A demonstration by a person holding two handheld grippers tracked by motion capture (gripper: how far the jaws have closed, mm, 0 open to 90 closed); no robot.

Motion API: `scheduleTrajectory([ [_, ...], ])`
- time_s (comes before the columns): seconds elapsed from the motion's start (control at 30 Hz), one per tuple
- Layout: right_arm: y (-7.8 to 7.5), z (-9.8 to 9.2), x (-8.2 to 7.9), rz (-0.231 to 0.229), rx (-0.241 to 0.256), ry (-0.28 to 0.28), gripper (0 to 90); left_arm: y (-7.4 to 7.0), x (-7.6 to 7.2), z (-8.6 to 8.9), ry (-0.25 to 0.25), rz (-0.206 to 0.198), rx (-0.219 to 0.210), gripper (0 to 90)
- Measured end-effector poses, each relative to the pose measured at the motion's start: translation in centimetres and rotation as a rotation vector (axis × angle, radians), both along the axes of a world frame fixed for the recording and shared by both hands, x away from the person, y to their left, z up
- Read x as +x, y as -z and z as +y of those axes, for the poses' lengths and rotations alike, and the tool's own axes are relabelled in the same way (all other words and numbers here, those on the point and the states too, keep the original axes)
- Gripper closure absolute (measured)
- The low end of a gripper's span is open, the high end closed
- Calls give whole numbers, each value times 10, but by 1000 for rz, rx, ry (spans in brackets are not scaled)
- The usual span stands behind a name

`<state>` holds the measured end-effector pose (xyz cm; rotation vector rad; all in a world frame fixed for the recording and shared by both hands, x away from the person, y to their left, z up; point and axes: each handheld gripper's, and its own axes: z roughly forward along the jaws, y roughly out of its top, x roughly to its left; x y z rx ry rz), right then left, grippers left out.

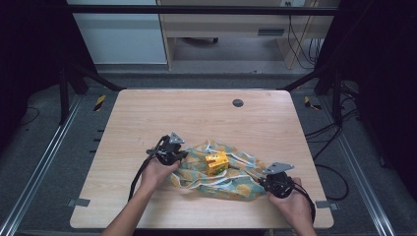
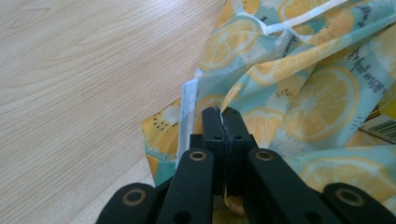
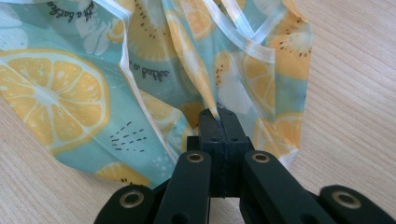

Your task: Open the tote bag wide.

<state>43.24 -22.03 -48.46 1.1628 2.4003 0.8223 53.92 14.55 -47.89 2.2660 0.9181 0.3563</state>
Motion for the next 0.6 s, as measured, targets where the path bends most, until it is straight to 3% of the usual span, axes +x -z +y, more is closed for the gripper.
scheduleTrajectory([
  [0.6, 3, 0, 2, 7, -14, 13, 900, 6, -1, 0, 1, -7, -1, 900],
])
